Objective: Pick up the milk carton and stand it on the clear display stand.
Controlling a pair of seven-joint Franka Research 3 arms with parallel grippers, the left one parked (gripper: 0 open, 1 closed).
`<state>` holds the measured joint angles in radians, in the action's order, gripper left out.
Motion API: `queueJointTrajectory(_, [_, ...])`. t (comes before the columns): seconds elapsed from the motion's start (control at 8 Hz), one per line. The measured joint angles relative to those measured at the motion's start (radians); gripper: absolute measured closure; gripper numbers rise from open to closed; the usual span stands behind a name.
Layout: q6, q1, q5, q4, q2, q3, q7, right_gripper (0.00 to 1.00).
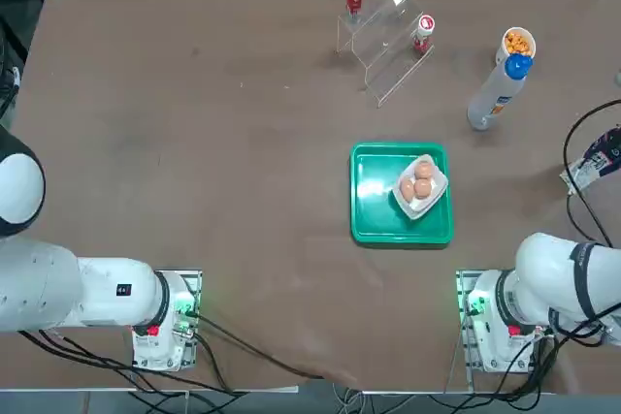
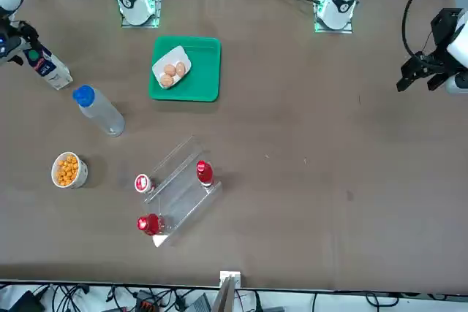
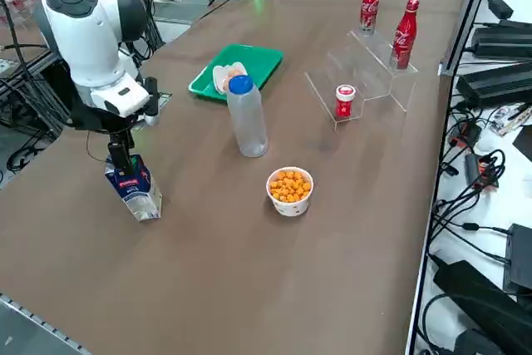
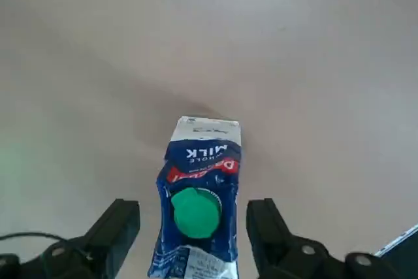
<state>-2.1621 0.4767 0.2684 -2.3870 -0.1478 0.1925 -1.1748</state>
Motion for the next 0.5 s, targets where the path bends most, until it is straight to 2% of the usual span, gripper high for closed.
queueJointTrajectory(0.5, [-0.034, 0.009, 0.058, -0.018, 0.015, 0.000, 0.000, 0.00])
